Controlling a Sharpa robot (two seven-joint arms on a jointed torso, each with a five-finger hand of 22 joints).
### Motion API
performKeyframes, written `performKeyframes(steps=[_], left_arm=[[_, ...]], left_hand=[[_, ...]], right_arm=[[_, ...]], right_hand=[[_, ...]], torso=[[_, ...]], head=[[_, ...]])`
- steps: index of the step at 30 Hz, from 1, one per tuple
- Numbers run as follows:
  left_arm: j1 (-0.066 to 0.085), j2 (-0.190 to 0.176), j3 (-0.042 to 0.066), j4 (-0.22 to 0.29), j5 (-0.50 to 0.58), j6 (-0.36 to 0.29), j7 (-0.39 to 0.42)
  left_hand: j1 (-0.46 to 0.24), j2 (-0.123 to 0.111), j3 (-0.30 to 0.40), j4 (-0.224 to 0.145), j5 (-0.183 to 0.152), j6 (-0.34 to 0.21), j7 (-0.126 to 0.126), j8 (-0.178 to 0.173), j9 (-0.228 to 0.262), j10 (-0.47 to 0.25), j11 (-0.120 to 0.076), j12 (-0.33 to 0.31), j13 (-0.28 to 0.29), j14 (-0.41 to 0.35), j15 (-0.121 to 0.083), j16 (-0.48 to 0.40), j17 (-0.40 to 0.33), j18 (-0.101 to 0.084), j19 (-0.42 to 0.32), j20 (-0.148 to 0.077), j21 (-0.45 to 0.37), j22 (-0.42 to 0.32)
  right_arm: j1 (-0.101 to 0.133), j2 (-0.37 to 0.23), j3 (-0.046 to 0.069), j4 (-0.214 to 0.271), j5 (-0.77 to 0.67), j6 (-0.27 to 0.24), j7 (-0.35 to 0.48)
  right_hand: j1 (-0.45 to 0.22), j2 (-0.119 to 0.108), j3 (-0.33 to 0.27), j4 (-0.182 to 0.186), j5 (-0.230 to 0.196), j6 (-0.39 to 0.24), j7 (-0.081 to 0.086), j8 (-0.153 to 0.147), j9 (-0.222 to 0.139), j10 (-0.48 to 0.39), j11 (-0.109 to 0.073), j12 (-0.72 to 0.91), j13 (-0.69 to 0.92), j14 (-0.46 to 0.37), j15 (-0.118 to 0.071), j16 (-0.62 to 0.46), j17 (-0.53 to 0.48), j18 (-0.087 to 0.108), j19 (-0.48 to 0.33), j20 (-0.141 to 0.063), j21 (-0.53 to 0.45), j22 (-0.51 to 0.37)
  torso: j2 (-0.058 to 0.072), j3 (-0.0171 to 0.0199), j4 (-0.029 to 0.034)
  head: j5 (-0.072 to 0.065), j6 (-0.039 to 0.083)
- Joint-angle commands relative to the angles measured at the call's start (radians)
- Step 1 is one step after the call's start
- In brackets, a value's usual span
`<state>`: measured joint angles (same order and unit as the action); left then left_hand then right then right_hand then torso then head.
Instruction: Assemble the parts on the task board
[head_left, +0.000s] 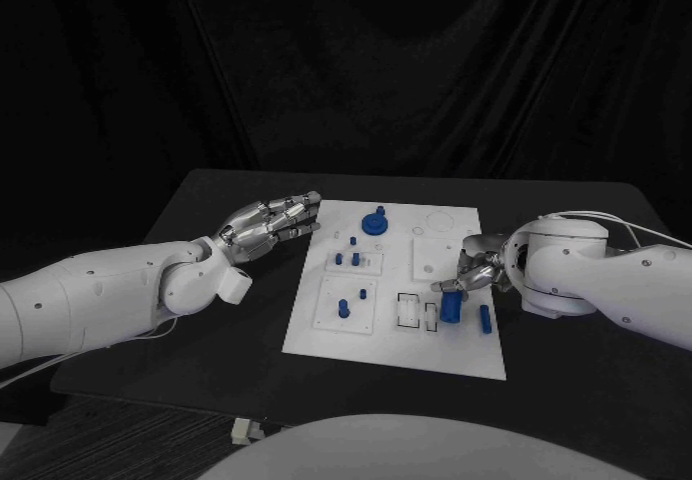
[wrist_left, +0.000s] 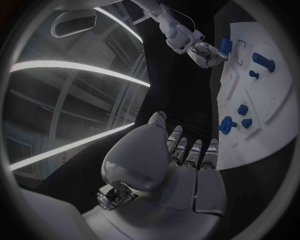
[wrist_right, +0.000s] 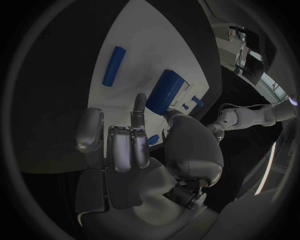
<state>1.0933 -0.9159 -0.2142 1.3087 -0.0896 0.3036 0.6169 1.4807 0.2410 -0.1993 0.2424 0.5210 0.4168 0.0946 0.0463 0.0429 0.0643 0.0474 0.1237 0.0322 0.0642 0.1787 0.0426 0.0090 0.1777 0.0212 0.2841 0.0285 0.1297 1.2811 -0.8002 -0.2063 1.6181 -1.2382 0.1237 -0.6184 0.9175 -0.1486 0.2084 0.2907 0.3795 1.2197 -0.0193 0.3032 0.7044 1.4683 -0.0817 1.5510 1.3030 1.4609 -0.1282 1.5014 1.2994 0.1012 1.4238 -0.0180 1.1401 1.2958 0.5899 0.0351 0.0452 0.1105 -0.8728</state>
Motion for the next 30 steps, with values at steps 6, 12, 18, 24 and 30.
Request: performKeyframes(steps=[6,12,18,24,30], left_arm=[[-0.002,0.004,0.001,0.0,0.001,0.016,0.006],[-0.002,0.006,0.001,0.0,0.001,0.019,0.004],[-0.002,0.007,0.001,-0.001,0.001,0.021,0.002],[-0.002,0.007,0.001,0.0,0.001,0.023,0.001],[-0.003,0.009,0.001,-0.002,0.001,0.026,0.0]], left_hand=[[0.013,-0.004,0.053,-0.012,0.02,0.01,0.0,-0.001,0.003,-0.004,0.015,0.007,-0.006,-0.012,0.001,0.019,0.011,-0.002,0.011,0.002,-0.007,0.007],[0.013,-0.004,0.053,-0.012,0.02,0.01,0.0,-0.001,0.003,-0.004,0.015,0.007,-0.006,-0.012,0.001,0.019,0.011,-0.002,0.011,0.002,-0.007,0.007],[0.013,-0.004,0.053,-0.012,0.02,0.01,0.0,-0.001,0.003,-0.004,0.015,0.007,-0.006,-0.012,0.001,0.019,0.011,-0.002,0.011,0.002,-0.007,0.007],[0.013,-0.004,0.053,-0.012,0.02,0.01,0.0,-0.001,0.003,-0.004,0.015,0.007,-0.006,-0.012,0.001,0.019,0.011,-0.002,0.011,0.002,-0.007,0.007],[0.015,-0.004,0.056,-0.014,0.02,0.01,0.001,-0.001,0.003,-0.005,0.015,0.006,-0.006,-0.012,0.002,0.02,0.011,-0.002,0.011,0.002,-0.008,0.005]], right_arm=[[0.008,0.045,0.0,-0.019,0.07,-0.024,-0.009],[0.0,0.087,0.0,-0.046,0.078,-0.013,-0.009],[-0.012,0.121,0.0,-0.069,0.08,-0.002,-0.008],[-0.025,0.146,0.0,-0.088,0.08,0.004,-0.008],[-0.034,0.16,0.0,-0.097,0.081,0.005,-0.008]], right_hand=[[0.052,0.016,0.04,-0.022,0.038,-0.012,-0.005,0.035,0.044,0.102,-0.009,0.02,0.268,0.078,-0.01,-0.015,0.124,-0.013,0.0,-0.004,-0.018,0.154],[0.053,0.016,0.04,-0.023,0.038,-0.013,-0.004,0.034,0.045,0.102,-0.009,0.02,0.268,0.078,-0.01,-0.015,0.123,-0.013,0.0,-0.004,-0.019,0.153],[0.055,0.018,0.043,-0.024,0.036,-0.016,-0.004,0.032,0.048,0.102,-0.008,0.02,0.268,0.078,-0.01,-0.016,0.123,-0.013,0.0,-0.004,-0.021,0.153],[0.058,0.02,0.045,-0.025,0.033,-0.022,-0.002,0.028,0.05,0.102,-0.007,0.02,0.268,0.078,-0.01,-0.017,0.121,-0.012,-0.001,-0.004,-0.025,0.152],[0.059,0.02,0.046,-0.025,0.033,-0.024,-0.001,0.026,0.051,0.102,-0.007,0.02,0.268,0.077,-0.009,-0.02,0.117,-0.011,-0.004,-0.004,-0.032,0.15]], torso=[[0.0,-0.0001,0.0004],[0.0,-0.0002,0.0011],[0.001,0.0001,0.0014],[0.001,-0.0003,0.0012],[0.001,-0.0001,0.0009]], head=[[-0.002,0.0],[-0.003,0.0],[-0.004,0.0],[-0.002,0.0],[-0.002,0.0]])
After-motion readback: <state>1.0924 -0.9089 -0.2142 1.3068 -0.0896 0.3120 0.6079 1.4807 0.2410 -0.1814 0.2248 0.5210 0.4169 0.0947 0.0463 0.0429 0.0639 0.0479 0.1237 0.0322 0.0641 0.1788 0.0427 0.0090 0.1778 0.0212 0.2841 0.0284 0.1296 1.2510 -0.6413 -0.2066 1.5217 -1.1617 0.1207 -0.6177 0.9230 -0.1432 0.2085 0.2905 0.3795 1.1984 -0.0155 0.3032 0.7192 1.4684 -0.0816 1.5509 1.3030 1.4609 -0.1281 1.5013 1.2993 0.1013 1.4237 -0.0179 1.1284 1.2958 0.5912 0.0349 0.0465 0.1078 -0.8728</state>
